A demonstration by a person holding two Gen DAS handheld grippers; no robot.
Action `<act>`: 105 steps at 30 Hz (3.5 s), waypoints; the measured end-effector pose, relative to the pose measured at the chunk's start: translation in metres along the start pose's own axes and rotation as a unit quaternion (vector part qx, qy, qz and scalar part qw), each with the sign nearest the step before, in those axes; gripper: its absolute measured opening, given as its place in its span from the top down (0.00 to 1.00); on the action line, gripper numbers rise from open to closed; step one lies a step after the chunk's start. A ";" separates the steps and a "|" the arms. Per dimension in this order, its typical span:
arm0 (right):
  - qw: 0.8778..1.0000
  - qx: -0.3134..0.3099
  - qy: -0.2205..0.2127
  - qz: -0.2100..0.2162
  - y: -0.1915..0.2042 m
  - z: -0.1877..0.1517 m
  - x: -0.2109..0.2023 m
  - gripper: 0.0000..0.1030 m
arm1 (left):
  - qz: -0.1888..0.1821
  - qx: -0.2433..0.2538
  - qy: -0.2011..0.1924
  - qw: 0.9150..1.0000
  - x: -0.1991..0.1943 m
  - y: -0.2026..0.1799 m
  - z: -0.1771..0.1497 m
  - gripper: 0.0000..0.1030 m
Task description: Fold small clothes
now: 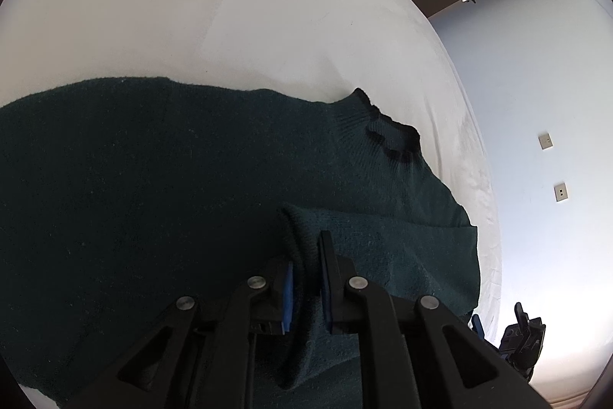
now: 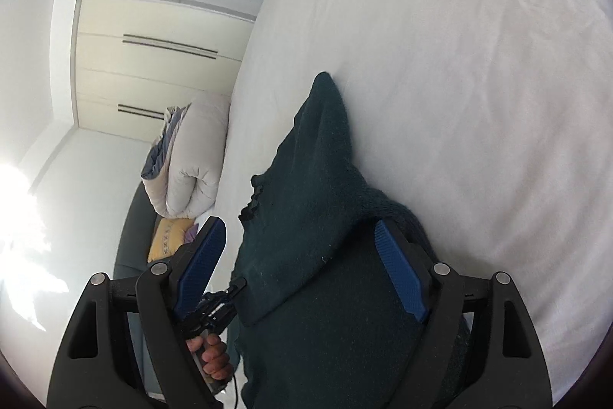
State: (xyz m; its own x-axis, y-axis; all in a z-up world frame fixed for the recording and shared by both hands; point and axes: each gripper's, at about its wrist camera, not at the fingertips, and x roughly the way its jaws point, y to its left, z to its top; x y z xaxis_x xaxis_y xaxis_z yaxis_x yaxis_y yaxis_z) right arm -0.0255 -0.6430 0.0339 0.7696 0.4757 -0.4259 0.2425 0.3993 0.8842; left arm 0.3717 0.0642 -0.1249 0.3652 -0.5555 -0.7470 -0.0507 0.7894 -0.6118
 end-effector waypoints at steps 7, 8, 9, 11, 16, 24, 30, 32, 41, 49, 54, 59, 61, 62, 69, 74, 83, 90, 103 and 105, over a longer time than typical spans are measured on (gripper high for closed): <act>0.999 -0.034 -0.015 -0.020 0.022 0.024 -0.024 0.21 | 0.006 -0.004 -0.016 1.000 -0.007 -0.003 -0.003 0.55; 0.999 -0.044 -0.011 -0.019 0.028 0.027 -0.022 0.21 | 0.019 0.004 -0.025 0.999 -0.012 -0.006 -0.003 0.51; 0.998 -0.055 -0.005 -0.018 0.036 0.030 -0.018 0.21 | 0.035 0.009 -0.035 0.999 -0.018 -0.008 -0.004 0.49; 0.997 -0.078 0.011 -0.018 0.050 0.035 -0.008 0.21 | 0.064 0.014 -0.058 0.996 -0.031 -0.012 -0.006 0.49; 0.993 -0.100 0.057 -0.008 0.069 0.049 0.027 0.21 | 0.070 0.072 -0.106 0.989 -0.048 -0.046 -0.016 0.48; 0.988 -0.098 0.116 -0.032 0.062 0.073 0.103 0.21 | 0.072 0.108 -0.032 0.991 0.024 -0.056 -0.019 0.49; 0.989 -0.079 0.116 -0.043 0.051 0.101 0.132 0.22 | 0.078 0.133 -0.050 0.987 0.016 -0.046 -0.041 0.57; 0.989 -0.085 0.115 -0.042 0.052 0.099 0.129 0.22 | 0.073 0.125 -0.051 0.988 0.012 -0.040 -0.043 0.63; 0.982 -0.122 0.140 -0.022 0.036 0.037 0.073 0.22 | 0.051 0.100 -0.072 0.991 -0.006 -0.030 -0.062 0.63; 0.984 -0.124 0.127 -0.008 0.032 -0.022 -0.005 0.22 | -0.002 -0.051 -0.212 0.976 -0.122 0.065 -0.119 0.11; 0.983 -0.122 0.140 0.006 0.038 -0.065 -0.030 0.22 | -0.033 -0.215 -0.299 0.929 -0.202 0.180 -0.151 0.12; 0.979 -0.124 0.158 0.010 0.053 -0.104 -0.030 0.22 | -0.075 -0.354 -0.375 0.853 -0.253 0.278 -0.177 0.19; 0.978 -0.128 0.164 0.009 0.066 -0.119 -0.025 0.22 | -0.086 -0.376 -0.387 0.838 -0.258 0.299 -0.176 0.21; 0.977 -0.131 0.167 0.011 0.070 -0.124 -0.024 0.22 | -0.084 -0.383 -0.387 0.834 -0.258 0.305 -0.173 0.23; 0.972 -0.148 0.184 0.007 0.094 -0.158 -0.016 0.22 | -0.082 -0.425 -0.390 0.813 -0.265 0.348 -0.146 0.52; 0.969 -0.158 0.193 -0.001 0.099 -0.172 -0.014 0.22 | -0.061 -0.439 -0.380 0.812 -0.263 0.363 -0.142 0.87; 0.972 -0.147 0.185 0.008 0.096 -0.161 -0.009 0.22 | 0.045 -0.199 -0.355 0.913 -0.267 0.186 -0.091 0.90; 0.967 -0.164 0.195 0.029 0.137 -0.145 0.033 0.22 | 0.225 0.151 -0.236 0.933 -0.121 -0.013 -0.116 0.90; 0.936 -0.087 0.337 0.061 0.174 -0.177 0.180 0.22 | 0.340 0.307 -0.216 0.862 -0.058 -0.041 -0.175 0.90; 0.930 -0.074 0.357 0.055 0.172 -0.188 0.198 0.22 | 0.344 0.314 -0.221 0.857 -0.056 -0.043 -0.178 0.90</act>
State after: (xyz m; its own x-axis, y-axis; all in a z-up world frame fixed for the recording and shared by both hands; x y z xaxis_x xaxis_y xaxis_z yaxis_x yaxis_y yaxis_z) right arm 0.0573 -0.3328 0.0662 0.1835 0.8979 -0.4001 0.0619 0.3957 0.9163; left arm 0.1875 0.0151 -0.1028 0.7735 0.1414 -0.6178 0.0646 0.9522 0.2987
